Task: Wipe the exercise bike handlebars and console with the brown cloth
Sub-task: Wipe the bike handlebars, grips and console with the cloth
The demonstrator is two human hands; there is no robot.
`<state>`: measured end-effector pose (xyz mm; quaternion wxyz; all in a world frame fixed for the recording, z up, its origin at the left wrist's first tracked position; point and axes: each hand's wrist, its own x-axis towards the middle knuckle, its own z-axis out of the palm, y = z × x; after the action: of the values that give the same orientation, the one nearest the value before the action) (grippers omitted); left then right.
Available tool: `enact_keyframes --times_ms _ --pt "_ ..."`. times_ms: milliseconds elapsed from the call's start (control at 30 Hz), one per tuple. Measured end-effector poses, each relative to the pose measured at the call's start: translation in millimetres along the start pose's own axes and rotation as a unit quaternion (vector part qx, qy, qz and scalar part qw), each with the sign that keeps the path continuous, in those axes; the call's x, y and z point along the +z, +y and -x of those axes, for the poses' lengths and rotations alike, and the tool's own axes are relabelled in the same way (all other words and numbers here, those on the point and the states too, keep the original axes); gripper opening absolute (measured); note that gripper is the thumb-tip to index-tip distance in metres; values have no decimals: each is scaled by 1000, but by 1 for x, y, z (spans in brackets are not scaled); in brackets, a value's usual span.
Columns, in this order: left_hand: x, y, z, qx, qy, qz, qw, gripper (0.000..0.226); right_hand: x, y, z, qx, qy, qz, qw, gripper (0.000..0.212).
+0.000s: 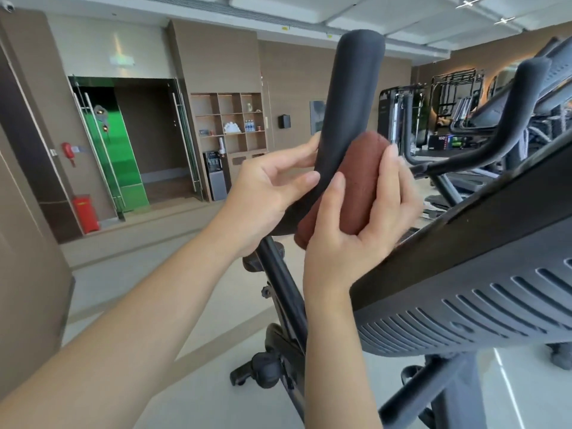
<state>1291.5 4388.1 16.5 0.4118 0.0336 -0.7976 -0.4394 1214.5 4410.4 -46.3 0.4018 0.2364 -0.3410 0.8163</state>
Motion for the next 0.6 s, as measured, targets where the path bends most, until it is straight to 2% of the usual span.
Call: enact_keyframes --times_ms 100,333,367,467,600 --pt "-1 1 -1 -2 6 18 1000 44 0 -1 2 12 -24 -6 1000 44" --pt "1 -12 8 -8 28 36 999 43 -29 -5 30 151 -82 -50 984 43" --pt "3 -17 13 -8 30 41 999 44 -34 -10 24 150 -91 -44 984 42" --pt "9 -29 28 -9 22 61 998 42 -40 -28 -13 67 -125 4 990 42" --pt "4 -32 32 13 -4 66 998 41 -9 -44 -72 17 -181 58 982 45"
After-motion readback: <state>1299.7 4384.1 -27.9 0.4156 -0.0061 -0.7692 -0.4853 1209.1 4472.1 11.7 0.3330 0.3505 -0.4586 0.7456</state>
